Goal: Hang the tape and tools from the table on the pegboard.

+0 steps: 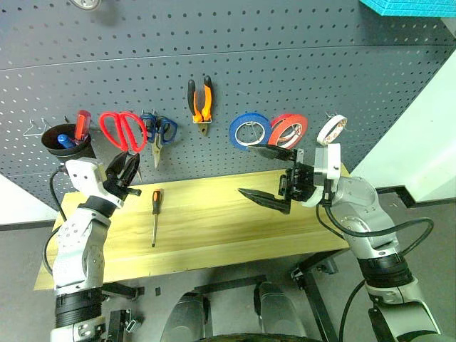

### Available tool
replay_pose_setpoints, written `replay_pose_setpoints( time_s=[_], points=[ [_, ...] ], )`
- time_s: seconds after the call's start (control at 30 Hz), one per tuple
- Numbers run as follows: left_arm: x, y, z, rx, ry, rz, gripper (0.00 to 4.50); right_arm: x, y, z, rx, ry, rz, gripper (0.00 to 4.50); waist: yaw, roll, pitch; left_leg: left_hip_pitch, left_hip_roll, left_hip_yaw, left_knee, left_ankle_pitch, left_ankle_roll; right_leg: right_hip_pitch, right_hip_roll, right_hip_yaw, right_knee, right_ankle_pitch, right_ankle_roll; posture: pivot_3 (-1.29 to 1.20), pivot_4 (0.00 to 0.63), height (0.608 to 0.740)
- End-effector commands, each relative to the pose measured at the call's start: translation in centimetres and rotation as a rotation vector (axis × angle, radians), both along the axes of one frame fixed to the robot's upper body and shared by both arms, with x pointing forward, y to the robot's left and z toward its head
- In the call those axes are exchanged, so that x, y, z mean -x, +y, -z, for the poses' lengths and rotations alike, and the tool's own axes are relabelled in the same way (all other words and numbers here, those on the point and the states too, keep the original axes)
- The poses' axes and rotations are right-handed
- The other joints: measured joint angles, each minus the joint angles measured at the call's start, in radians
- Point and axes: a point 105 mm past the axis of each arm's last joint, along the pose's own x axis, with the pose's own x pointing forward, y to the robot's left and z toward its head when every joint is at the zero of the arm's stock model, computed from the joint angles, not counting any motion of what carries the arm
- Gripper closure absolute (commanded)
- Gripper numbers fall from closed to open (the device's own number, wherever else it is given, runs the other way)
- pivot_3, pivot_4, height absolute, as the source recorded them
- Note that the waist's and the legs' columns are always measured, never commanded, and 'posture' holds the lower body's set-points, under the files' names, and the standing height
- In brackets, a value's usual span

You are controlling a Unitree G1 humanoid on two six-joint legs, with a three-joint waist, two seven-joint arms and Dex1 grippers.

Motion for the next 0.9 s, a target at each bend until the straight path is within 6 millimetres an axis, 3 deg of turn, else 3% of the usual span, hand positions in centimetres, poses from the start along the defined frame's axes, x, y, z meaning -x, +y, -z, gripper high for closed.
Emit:
replay_pose_setpoints(
  time_s=[0.03, 0.17, 0.43, 0.63, 0.8, 0.9],
  points=[
    [-0.8, -0.5, -0.9, -0.048, -0.039, 0.011, 3.45, 0.2, -0.4, -0.9, -0.011, -0.049, 0.014, 0.00, -0.001, 0.000, 0.000, 0.000, 0.000, 0.000, 0.000, 0.000, 0.000, 0.000, 0.000, 0.000, 0.000, 0.000, 0.000, -0.08, 0.071, 0.740],
    [-1.4, -1.1, -0.6, -0.052, -0.012, 0.030, 3.45, 0.1, -0.5, -0.9, -0.007, -0.046, 0.019, 0.00, -0.001, 0.000, 0.000, 0.000, 0.000, 0.000, 0.000, 0.000, 0.000, 0.000, 0.000, 0.000, 0.000, 0.000, 0.000, -0.09, 0.071, 0.740],
    [-1.0, -2.0, -0.7, -0.042, 0.071, 0.048, 0.84, 0.0, -0.6, -0.3, 0.021, -0.045, 0.034, 0.00, -0.002, 0.000, -0.001, 0.000, 0.000, 0.000, 0.000, 0.000, 0.000, 0.000, 0.000, 0.000, 0.000, 0.000, 0.001, -0.09, 0.075, 0.740],
    [2.9, -1.5, 2.8, -0.048, 0.297, 0.047, 0.84, 0.0, -0.7, 1.0, 0.076, -0.039, 0.040, 0.00, -0.024, 0.000, -0.001, 0.000, 0.000, 0.000, -0.002, -0.001, 0.001, -0.001, 0.000, 0.000, 0.000, -0.001, 0.002, -0.08, 0.086, 0.740],
    [4.2, -0.2, 5.4, -0.082, 0.462, -0.026, 0.84, 0.1, -0.5, 1.6, 0.092, -0.038, 0.031, 0.00, -0.023, 0.000, -0.001, 0.001, 0.001, 0.000, -0.001, -0.001, 0.001, 0.000, 0.001, 0.000, 0.001, -0.004, 0.002, -0.07, 0.092, 0.740],
    [4.4, 1.0, 8.2, -0.122, 0.610, -0.082, 0.66, 0.1, -0.3, 1.9, 0.100, -0.039, 0.028, 0.00, -0.023, 0.000, -0.001, 0.001, 0.001, 0.000, 0.000, -0.001, 0.001, 0.000, 0.001, 0.000, 0.001, -0.005, 0.002, -0.06, 0.098, 0.740]
  ],
)
